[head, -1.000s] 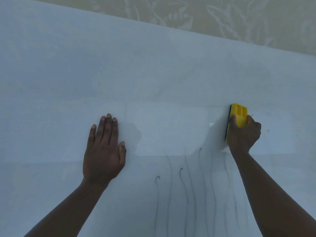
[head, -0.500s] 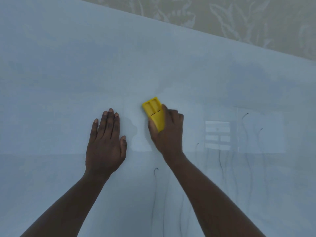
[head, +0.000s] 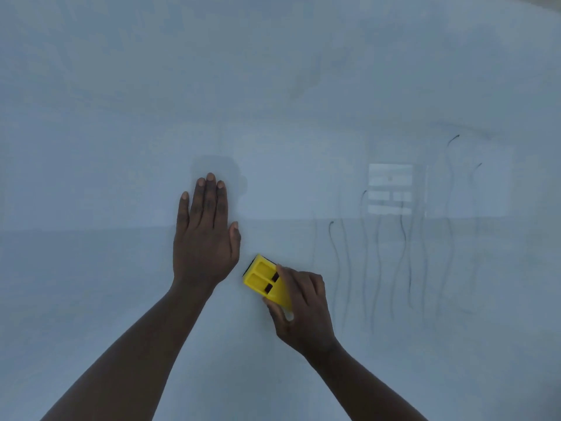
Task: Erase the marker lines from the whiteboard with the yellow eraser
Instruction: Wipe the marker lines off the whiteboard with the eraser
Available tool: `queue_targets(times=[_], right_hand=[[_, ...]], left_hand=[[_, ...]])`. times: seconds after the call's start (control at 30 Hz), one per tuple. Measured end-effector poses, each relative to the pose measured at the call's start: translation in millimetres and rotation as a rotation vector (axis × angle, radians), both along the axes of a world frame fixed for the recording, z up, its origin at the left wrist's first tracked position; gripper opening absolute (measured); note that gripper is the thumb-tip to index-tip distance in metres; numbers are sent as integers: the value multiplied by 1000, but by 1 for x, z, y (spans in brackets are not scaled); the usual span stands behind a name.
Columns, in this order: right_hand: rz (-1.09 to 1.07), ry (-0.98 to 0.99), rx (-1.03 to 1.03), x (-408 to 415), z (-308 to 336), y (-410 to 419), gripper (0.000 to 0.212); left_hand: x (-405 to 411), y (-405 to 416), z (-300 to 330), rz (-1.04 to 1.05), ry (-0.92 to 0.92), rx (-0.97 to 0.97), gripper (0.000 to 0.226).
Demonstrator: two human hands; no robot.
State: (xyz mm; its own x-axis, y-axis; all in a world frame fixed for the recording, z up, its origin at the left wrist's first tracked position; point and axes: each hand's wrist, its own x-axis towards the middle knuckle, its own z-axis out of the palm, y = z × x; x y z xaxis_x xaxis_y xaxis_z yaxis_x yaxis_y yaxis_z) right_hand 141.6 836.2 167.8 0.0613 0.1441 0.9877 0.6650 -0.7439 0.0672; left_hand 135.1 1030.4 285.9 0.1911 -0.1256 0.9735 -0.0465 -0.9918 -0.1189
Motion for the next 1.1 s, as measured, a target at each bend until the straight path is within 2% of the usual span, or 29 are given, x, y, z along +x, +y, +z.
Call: queue_targets(times=[0.4,0.6,0.9,1.03,1.1], right_hand=[[-80,242,-24,-23,-155,-19,57],[-114,350,335,-21,-162,-71,56],[-297,436,913,-1,-123,-149,62],[-304,475,1082,8,-104,-171,55],[-283,468,1085,5,-98,-165,56]], left_hand=[[4,-21,-29,-1,8,-115,67],[4,-23,-30,-6,14,-89,67],[4,-22,-32,-2,31,-15,68],[5,-22,-32,-3,24,-17,68],[5,-23,-32,-5,16,-18,68]])
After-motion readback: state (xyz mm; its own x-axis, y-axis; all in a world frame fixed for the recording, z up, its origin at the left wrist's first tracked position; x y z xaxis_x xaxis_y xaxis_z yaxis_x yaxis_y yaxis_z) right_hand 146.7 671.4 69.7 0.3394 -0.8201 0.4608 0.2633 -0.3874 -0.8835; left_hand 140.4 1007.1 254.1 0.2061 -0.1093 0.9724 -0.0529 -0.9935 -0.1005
